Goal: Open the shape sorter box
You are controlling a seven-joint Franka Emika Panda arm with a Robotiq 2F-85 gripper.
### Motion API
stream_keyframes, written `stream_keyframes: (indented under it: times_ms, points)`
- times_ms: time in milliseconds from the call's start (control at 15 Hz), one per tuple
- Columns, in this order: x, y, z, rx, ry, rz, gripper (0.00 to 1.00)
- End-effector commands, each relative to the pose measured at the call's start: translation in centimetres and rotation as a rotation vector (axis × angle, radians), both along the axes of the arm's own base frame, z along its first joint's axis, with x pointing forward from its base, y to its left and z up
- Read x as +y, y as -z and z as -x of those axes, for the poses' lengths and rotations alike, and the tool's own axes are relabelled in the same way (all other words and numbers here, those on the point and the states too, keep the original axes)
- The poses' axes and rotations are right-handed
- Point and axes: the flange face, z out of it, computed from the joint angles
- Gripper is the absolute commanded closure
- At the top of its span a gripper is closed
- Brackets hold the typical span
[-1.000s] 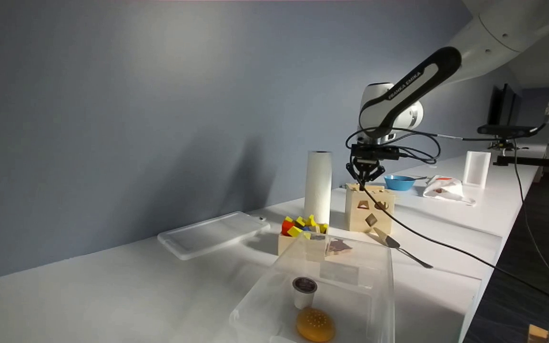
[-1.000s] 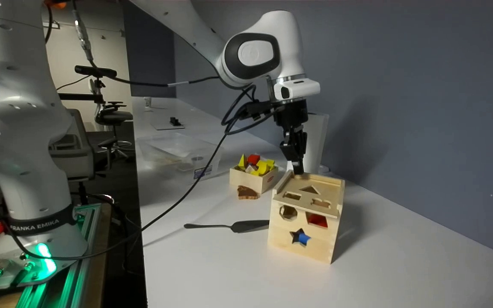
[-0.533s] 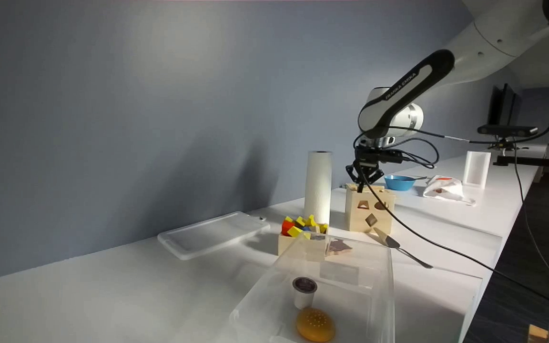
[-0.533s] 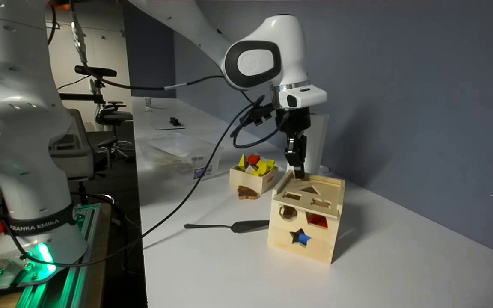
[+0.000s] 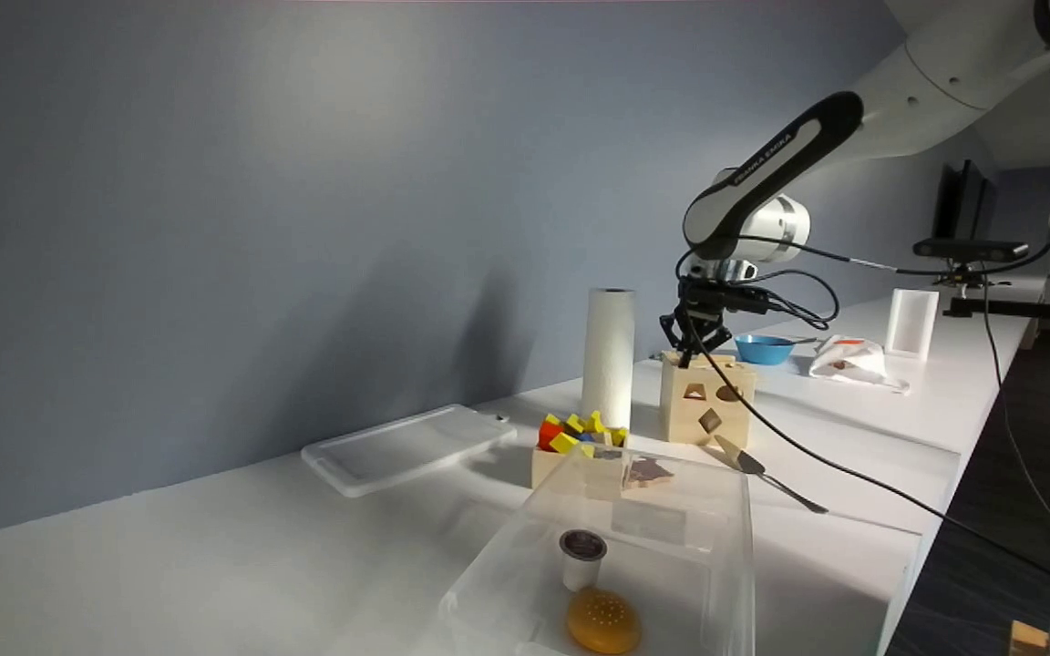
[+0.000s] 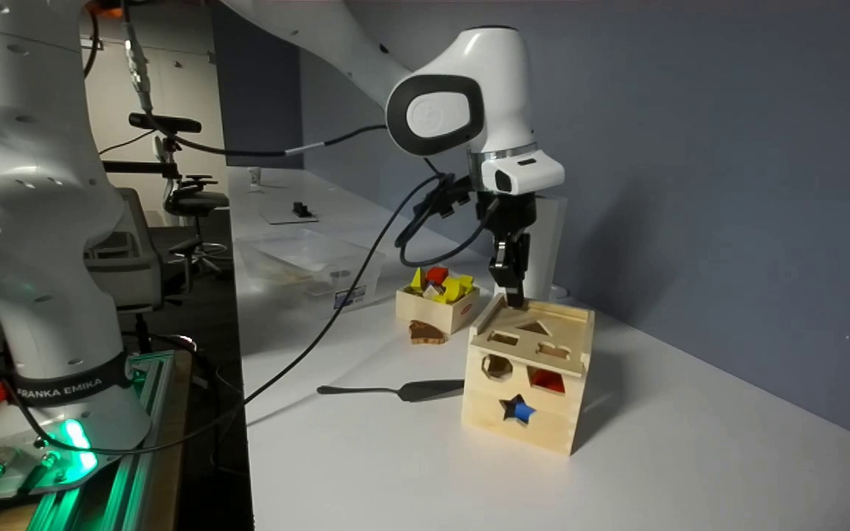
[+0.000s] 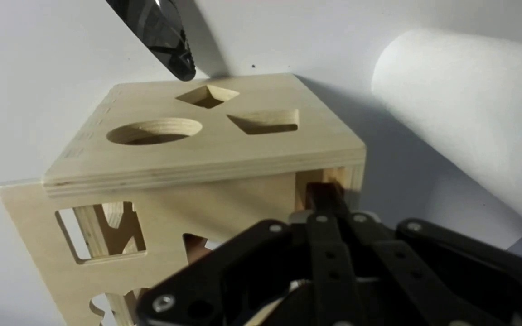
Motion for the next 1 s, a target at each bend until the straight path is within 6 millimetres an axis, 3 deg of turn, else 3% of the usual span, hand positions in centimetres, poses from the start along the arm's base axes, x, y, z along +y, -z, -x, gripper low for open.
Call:
stream_keyframes:
  times_ms: [0,533,933]
  points:
    - [-0.8,0.0,-0.9,-0.040,0.047,-0.019,1.00]
    - [-1.8,1.8,-1.4,-0.066,0.076,-0.018,1.00]
    - [-1.0,1.3,-0.6,-0.005,-0.171,0.066,0.98]
